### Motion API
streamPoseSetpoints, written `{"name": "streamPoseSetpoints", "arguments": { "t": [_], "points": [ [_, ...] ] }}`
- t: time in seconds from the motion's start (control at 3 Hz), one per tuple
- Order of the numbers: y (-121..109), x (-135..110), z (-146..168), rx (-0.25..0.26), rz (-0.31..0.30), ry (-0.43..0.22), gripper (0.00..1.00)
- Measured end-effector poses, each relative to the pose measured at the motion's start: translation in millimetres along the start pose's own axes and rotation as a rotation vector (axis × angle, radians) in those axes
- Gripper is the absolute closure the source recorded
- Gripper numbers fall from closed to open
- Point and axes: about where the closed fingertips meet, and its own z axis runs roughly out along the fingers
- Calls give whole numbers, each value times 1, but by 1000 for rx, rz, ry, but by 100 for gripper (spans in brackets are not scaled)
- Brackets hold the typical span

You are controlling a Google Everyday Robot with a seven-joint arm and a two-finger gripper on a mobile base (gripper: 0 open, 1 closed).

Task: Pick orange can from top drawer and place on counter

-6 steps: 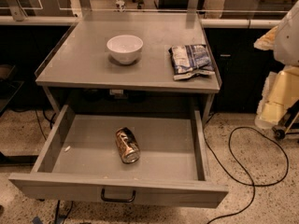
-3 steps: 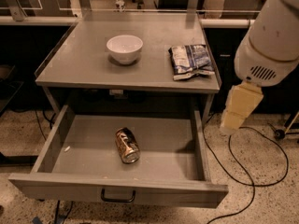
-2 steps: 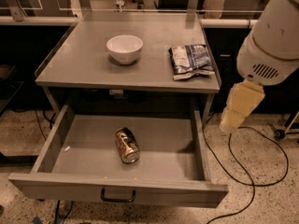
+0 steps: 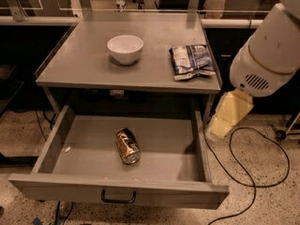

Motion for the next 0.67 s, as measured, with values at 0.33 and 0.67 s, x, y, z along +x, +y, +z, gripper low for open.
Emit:
{"name": "streamPoseSetpoints", "arguments": {
  "t": [0.33,0.67],
  "points": [
    [15,-28,20,-62,18,-94,0],
    [17,-34,21,-65,20,-112,0]
  ]
}}
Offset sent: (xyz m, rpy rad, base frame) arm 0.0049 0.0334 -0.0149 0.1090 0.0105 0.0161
